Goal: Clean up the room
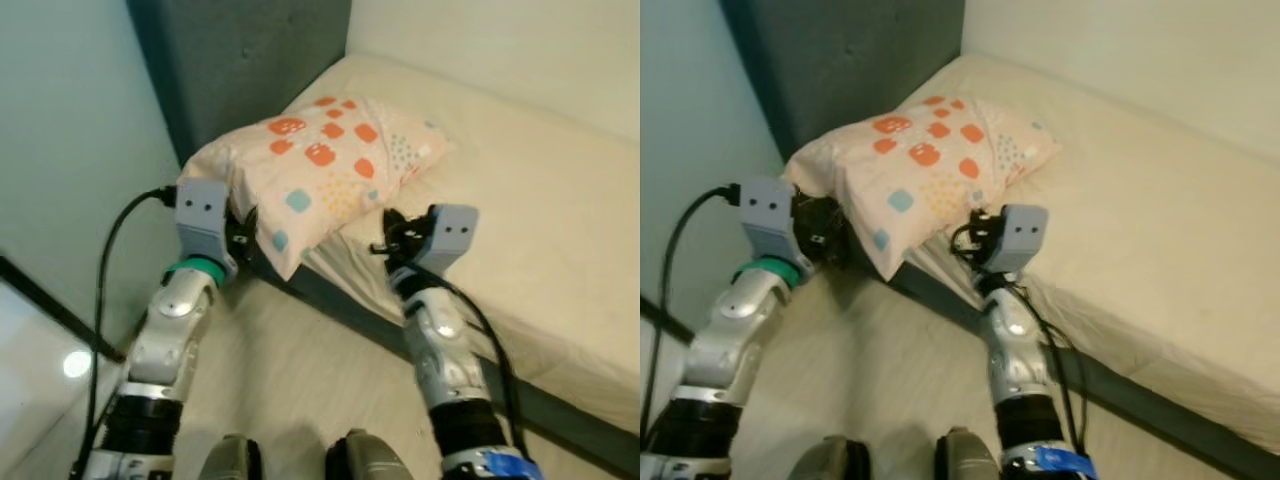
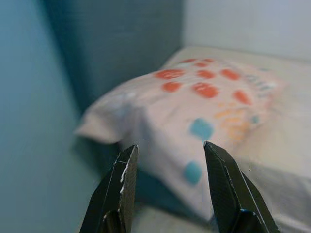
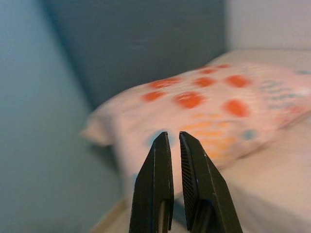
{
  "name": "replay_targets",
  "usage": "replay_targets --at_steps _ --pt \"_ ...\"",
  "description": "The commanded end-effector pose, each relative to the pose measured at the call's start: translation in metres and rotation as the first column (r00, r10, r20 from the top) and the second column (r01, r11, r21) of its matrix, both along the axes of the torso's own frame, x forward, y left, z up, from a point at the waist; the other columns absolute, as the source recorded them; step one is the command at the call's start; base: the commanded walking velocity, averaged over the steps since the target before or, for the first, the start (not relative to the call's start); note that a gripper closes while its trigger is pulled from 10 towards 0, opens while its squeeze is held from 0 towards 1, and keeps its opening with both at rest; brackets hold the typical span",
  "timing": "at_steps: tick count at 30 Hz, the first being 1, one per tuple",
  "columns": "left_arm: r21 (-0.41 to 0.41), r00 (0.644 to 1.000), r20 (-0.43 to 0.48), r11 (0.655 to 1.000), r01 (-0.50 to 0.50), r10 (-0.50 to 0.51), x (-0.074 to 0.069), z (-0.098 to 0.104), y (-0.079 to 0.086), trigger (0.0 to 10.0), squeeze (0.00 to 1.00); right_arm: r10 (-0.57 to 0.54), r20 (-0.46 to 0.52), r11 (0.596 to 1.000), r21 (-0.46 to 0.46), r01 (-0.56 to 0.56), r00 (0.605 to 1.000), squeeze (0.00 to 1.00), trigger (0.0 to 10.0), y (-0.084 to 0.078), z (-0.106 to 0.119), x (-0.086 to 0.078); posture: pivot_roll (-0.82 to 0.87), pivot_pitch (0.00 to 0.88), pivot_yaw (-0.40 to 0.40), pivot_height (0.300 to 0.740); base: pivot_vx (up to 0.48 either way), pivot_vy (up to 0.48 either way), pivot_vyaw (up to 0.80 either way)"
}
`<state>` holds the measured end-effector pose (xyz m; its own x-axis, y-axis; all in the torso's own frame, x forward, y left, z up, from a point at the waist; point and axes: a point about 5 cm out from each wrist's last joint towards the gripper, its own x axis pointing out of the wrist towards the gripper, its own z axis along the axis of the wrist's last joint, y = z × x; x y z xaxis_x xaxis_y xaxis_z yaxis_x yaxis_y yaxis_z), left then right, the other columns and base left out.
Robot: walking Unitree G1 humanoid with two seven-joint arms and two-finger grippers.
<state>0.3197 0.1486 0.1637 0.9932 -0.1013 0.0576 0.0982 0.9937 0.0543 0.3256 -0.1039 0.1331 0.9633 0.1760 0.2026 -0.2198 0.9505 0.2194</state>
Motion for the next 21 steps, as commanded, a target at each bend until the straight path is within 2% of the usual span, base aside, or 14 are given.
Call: replay_targets --at_steps 1,10,14,21 --pt "-0.008 1.000 -0.022 1.000 0.004 -0.005 -0.0022 -0.0066 -0.0019 10.0 0.00 -0.013 -0.012 1.000 -0.011 0.013 1.000 0.00 10.0 -0.0055 -0.0037 -0.0008 0.01 0.030 0.013 0.697 -0.304 0.000 0.00" --pt "-0.009 1.000 -0.021 1.000 0.003 -0.003 -0.0022 -0.0065 -0.0020 10.0 0.00 -0.011 -0.011 1.000 -0.009 0.011 1.000 0.00 10.0 -0.0050 -0.0036 -0.0006 0.01 0.031 0.013 0.697 -0.306 0.000 0.00" --pt "-0.010 0.999 -0.010 0.999 0.038 -0.038 -0.0032 -0.0037 -0.0049 10.0 0.00 -0.011 -0.010 1.000 -0.008 0.011 1.000 0.00 10.0 -0.0049 -0.0035 -0.0004 0.01 0.031 0.011 0.697 0.000 0.000 0.00" --pt "-0.004 1.000 0.001 1.000 0.026 -0.026 -0.0021 -0.0031 -0.0039 10.0 0.00 -0.008 -0.009 1.000 -0.011 0.008 1.000 0.00 10.0 -0.0047 -0.0031 0.0001 0.01 0.030 0.008 0.697 0.050 0.000 0.00"
